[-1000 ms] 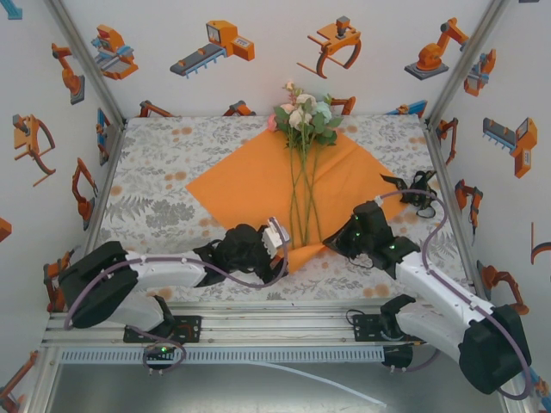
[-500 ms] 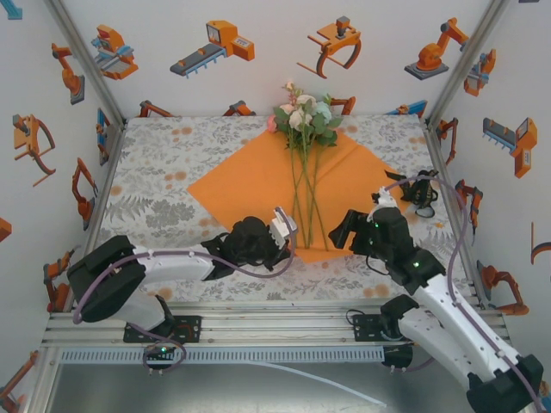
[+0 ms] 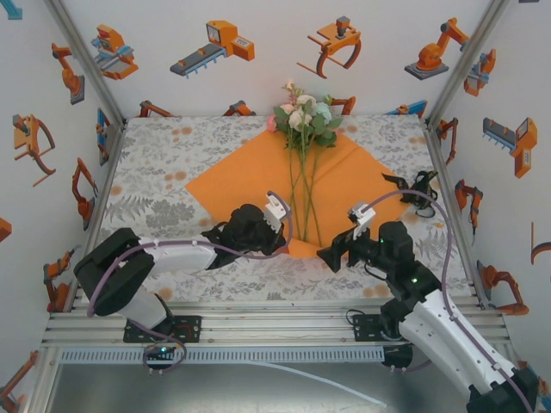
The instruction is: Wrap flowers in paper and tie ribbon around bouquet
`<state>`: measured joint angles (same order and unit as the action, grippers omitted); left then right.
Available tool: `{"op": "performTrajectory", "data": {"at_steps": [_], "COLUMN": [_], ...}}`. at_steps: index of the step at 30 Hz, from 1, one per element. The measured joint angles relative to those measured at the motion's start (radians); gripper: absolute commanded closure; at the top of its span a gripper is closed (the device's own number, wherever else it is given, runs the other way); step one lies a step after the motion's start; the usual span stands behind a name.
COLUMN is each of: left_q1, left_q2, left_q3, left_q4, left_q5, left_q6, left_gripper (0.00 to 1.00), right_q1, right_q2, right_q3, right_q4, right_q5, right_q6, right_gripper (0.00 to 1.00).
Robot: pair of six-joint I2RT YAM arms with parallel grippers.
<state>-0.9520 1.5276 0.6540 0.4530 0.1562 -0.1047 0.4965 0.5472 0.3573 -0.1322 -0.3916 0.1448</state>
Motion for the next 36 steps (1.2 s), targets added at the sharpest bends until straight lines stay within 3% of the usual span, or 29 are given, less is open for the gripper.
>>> {"op": "performTrajectory", "data": {"at_steps": [8,10,14,19,25,33,35,36], "left_q1": [0.004,0.006,0.021,0.037,0.037,0.042,0.045,0.049], "left_q2": [0.032,0.043,0.055,0.055,0.054,0.052,0.050,0.048], "left_q3": [0.035,0.038,0.038,0.041,0.045,0.045,0.045,0.045], "left_q4": [0.004,0.006,0.010,0.010,0.007,0.002,0.001,-0.001], "left_q5": [0.034,0.040,0.053,0.074,0.080,0.080,0.080,0.080], "left_q6": [-0.021,-0.030,-0.053,-0.070,-0.074,-0.082,-0.082,-0.083], "left_gripper": [1.00,1.00,1.00,1.00,1.00,1.00,0.95,0.88], "right_q1": [0.012,0.026,0.124,0.308,0.347,0.378,0.379,0.378], "right_q2": [0.148,0.189,0.234,0.243,0.325,0.325,0.275,0.241], "right_q3": [-0.024,-0.024,-0.024,-0.076,-0.135,-0.138,-0.139,-0.139], "right_q4": [0.094,0.124,0.150,0.265,0.452,0.532,0.513,0.492], "right_q5": [-0.054,-0.086,-0.072,0.186,0.454,0.547,0.541,0.537], "right_q6": [-0.152,-0.183,-0.243,-0.321,-0.435,-0.623,-0.635,-0.637], "right_gripper": [0.18,0.01,0.01,0.01,0.01,0.05,0.12,0.21]}}
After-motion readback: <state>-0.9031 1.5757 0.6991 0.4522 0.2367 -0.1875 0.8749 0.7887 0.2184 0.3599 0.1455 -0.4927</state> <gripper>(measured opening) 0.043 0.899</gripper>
